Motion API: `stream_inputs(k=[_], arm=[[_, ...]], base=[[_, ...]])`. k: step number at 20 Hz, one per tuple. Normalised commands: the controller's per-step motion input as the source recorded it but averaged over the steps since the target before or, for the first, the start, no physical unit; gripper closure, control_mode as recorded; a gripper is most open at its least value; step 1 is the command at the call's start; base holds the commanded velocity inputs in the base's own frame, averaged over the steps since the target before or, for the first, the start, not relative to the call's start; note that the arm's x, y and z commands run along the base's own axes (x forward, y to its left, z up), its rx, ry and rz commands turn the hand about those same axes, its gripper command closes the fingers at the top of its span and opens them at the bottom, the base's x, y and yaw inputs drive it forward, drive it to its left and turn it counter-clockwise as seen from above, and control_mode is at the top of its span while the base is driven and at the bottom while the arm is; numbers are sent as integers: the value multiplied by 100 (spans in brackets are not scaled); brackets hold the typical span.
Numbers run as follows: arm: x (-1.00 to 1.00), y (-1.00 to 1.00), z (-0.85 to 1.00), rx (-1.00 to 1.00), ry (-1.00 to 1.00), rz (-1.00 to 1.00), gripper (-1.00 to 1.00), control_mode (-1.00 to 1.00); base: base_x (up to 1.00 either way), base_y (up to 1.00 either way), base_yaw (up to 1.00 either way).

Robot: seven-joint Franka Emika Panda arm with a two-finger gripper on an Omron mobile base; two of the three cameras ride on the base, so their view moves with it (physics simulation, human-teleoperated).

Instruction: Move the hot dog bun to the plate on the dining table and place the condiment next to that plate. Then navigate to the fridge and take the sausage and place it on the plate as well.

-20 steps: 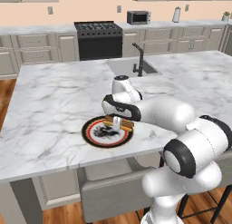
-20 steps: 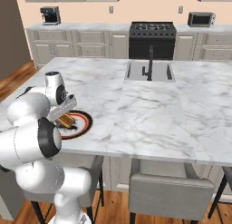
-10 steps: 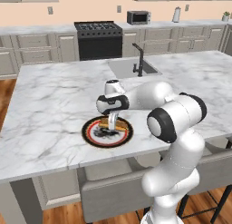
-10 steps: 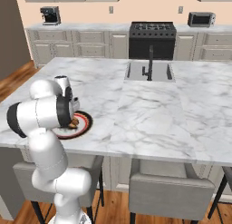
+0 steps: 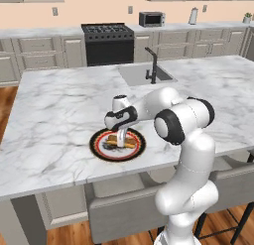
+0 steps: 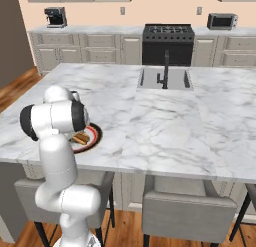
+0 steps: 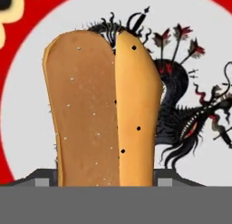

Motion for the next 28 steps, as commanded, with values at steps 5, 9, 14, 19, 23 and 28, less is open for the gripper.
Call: stream_inputs(k=[5, 9, 14, 19, 23, 28], arm=[[0, 0, -10, 0, -4, 0, -100, -100], [0, -1, 32, 0, -15, 0, -100, -100], [-8, -7, 58, 0, -20, 0, -100, -100], [-26, -38, 44, 4, -30, 2, -100, -100], [-42, -62, 21, 12, -22, -1, -100, -100], [-48, -44, 38, 10, -20, -1, -100, -100]], base=[[0, 0, 0], [0, 0, 0], [0, 0, 0], [0, 0, 0], [0, 0, 0], [0, 0, 0]])
